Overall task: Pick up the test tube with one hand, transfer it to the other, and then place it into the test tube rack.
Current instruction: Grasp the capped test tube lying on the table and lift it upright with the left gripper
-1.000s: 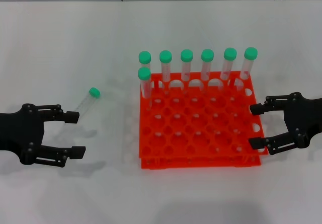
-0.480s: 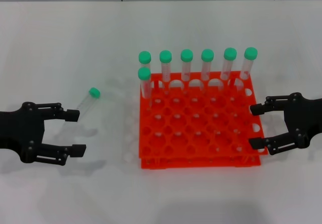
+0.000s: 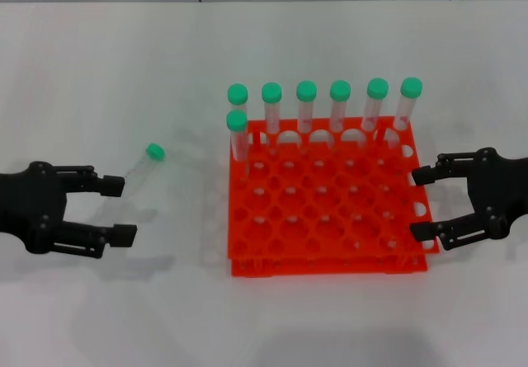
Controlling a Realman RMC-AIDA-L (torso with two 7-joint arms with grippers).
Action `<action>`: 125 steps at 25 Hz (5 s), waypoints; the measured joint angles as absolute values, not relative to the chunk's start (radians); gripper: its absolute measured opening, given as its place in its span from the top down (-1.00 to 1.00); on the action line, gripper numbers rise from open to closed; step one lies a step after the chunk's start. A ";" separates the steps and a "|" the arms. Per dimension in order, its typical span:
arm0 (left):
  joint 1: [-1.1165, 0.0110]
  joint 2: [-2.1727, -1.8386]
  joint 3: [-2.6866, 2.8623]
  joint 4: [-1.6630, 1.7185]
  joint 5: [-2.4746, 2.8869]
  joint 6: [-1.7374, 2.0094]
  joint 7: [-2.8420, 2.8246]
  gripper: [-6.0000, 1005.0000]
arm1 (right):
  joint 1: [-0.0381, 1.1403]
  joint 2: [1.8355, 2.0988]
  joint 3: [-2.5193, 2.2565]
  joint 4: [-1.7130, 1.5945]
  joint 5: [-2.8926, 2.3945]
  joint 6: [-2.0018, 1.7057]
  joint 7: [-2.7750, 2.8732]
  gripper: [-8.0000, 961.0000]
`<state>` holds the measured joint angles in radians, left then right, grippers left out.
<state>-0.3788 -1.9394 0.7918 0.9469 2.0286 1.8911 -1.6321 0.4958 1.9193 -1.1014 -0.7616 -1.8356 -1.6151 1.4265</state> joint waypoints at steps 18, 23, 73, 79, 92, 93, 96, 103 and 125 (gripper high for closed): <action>-0.544 -1.895 0.795 1.143 2.329 1.920 -2.345 -0.72 | 0.505 1.924 -1.101 -0.764 -1.837 -1.576 1.409 -0.81; -0.627 -1.913 0.799 1.143 2.521 1.909 -2.386 -0.72 | 0.505 1.925 -1.101 -0.764 -1.836 -1.573 1.398 -0.81; -0.762 -2.034 1.033 0.911 2.805 1.578 -2.490 -0.11 | 0.521 1.960 -1.113 -0.766 -1.839 -1.558 1.380 -0.81; -0.772 -2.044 1.034 0.881 2.831 1.557 -2.493 0.11 | 0.521 1.962 -1.114 -0.766 -1.839 -1.559 1.379 -0.81; -0.798 -2.044 1.075 0.831 2.835 1.514 -2.492 0.25 | 0.522 1.968 -1.111 -0.765 -1.839 -1.558 1.379 -0.81; -0.799 -2.044 1.083 0.828 2.835 1.510 -2.495 0.28 | 0.522 1.969 -1.110 -0.765 -1.839 -1.557 1.379 -0.81; -0.800 -2.046 1.097 0.832 2.835 1.506 -2.501 0.38 | 0.522 1.970 -1.107 -0.765 -1.839 -1.555 1.379 -0.81; -0.799 -2.040 1.092 0.880 2.831 1.516 -2.495 0.57 | 0.522 1.972 -1.105 -0.765 -1.832 -1.557 1.386 -0.81; -0.583 -2.063 0.933 1.230 2.113 1.531 -1.992 0.57 | 0.501 2.001 -1.003 -0.766 -1.790 -1.654 1.408 -0.81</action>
